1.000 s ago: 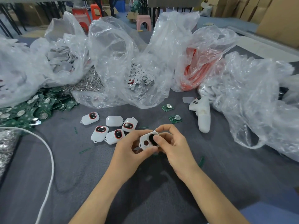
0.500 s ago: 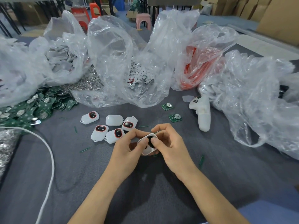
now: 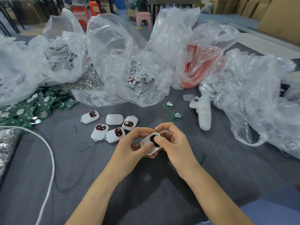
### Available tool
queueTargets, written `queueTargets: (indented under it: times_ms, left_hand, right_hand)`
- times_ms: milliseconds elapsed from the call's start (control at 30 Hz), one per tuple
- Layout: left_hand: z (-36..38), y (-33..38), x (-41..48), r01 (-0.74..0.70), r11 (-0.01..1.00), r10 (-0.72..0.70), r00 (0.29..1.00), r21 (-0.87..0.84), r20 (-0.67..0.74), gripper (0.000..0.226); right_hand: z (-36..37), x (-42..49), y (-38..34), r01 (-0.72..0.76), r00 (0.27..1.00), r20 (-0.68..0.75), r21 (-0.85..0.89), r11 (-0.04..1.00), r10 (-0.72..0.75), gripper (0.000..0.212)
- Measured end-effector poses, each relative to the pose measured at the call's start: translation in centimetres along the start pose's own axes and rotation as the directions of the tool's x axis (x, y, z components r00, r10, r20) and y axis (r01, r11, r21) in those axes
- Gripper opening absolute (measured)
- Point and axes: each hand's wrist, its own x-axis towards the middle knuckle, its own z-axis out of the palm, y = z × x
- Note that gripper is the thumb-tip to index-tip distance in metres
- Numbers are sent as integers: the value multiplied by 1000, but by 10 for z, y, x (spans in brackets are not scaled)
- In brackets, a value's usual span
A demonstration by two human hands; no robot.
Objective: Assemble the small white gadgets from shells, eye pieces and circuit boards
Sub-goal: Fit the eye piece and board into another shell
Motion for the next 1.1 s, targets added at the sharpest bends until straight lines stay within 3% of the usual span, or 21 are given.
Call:
queueTargets:
  times_ms: [567, 733, 1100]
  left_hand:
    - [4, 1, -1, -66, 991, 67, 998, 117, 2, 24]
    - [3, 0, 0, -105, 955, 119, 992, 276, -33, 24]
    - [7, -1, -1, -78, 968, 100, 991, 239, -84, 24]
  right_hand:
    - [-2, 1, 4, 21, 1000, 9, -114, 993, -20, 25]
    - [0, 0, 4, 72, 997, 33, -209, 975, -66, 25]
    - [1, -1, 6, 87, 996, 3, -318, 944, -90, 21]
